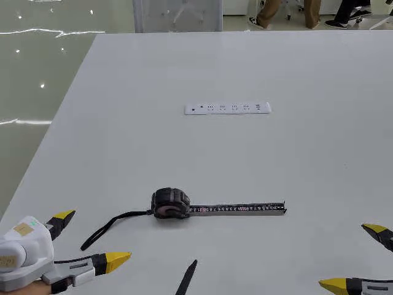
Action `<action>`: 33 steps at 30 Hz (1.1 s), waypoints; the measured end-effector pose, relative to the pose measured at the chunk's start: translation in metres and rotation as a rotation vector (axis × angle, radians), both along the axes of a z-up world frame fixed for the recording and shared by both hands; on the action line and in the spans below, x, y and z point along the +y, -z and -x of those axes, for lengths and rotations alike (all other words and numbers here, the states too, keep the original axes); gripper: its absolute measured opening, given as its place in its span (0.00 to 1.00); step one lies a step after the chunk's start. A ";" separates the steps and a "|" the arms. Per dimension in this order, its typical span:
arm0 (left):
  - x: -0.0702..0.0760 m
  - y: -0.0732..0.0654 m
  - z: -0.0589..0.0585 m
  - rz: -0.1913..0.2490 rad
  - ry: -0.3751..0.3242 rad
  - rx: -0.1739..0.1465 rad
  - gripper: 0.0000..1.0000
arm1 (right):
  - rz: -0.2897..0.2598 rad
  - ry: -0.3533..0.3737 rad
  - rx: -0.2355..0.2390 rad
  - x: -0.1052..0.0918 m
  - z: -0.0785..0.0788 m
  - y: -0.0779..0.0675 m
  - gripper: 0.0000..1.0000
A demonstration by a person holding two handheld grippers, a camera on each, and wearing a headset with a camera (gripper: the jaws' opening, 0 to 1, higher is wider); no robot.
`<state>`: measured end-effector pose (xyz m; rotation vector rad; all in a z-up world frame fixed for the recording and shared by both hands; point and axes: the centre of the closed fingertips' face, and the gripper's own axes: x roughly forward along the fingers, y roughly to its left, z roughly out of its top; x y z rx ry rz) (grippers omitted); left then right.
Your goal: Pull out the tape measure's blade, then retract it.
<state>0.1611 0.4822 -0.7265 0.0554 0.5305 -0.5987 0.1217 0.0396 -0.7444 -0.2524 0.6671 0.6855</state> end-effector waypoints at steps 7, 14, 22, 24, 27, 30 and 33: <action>0.001 0.003 0.000 0.006 0.000 0.012 1.00 | 0.004 -0.004 0.004 0.000 0.002 0.001 0.99; -0.005 0.005 0.004 -0.017 0.042 0.013 1.00 | 0.005 0.000 0.008 -0.004 0.003 0.003 1.00; -0.003 0.009 0.005 -0.015 0.030 0.028 1.00 | 0.023 -0.006 0.007 -0.012 0.002 0.003 1.00; -0.005 0.007 0.003 -0.016 0.029 0.025 1.00 | 0.033 -0.013 0.000 -0.014 -0.001 0.001 1.00; -0.013 0.004 -0.001 -0.006 0.039 0.026 1.00 | 0.044 -0.018 -0.008 -0.017 -0.008 -0.004 1.00; -0.025 0.000 -0.006 -0.022 0.065 0.023 1.00 | 0.053 -0.049 -0.002 -0.015 -0.014 -0.009 1.00; -0.031 -0.002 -0.016 -0.038 0.058 0.016 1.00 | 0.065 -0.092 0.011 -0.012 -0.021 -0.007 1.00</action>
